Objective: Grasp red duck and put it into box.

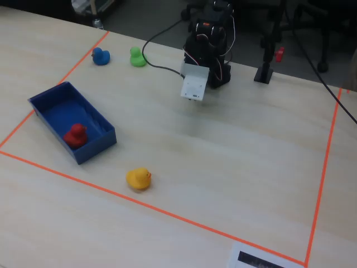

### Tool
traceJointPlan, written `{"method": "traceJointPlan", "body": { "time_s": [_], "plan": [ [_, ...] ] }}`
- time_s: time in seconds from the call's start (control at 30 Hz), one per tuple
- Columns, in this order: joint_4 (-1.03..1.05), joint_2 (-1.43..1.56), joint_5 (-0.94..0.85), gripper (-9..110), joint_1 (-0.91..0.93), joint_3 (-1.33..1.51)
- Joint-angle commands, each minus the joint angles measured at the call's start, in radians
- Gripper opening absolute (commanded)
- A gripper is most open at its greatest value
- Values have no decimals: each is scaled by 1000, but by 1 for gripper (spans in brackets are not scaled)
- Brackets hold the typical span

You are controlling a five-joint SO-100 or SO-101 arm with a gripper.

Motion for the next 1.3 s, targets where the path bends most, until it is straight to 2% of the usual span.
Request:
{"method": "traceJointPlan", "body": {
  "time_s": [0.0, 0.3, 0.97, 1.07, 1.27],
  "plan": [
    [-35, 81, -6, 0, -41, 91],
    [46, 232, -6, 0, -55, 190],
    [83, 247, 48, 0, -35, 192],
    [81, 249, 49, 6, -29, 192],
    [81, 249, 49, 6, -29, 192]
  ]
}}
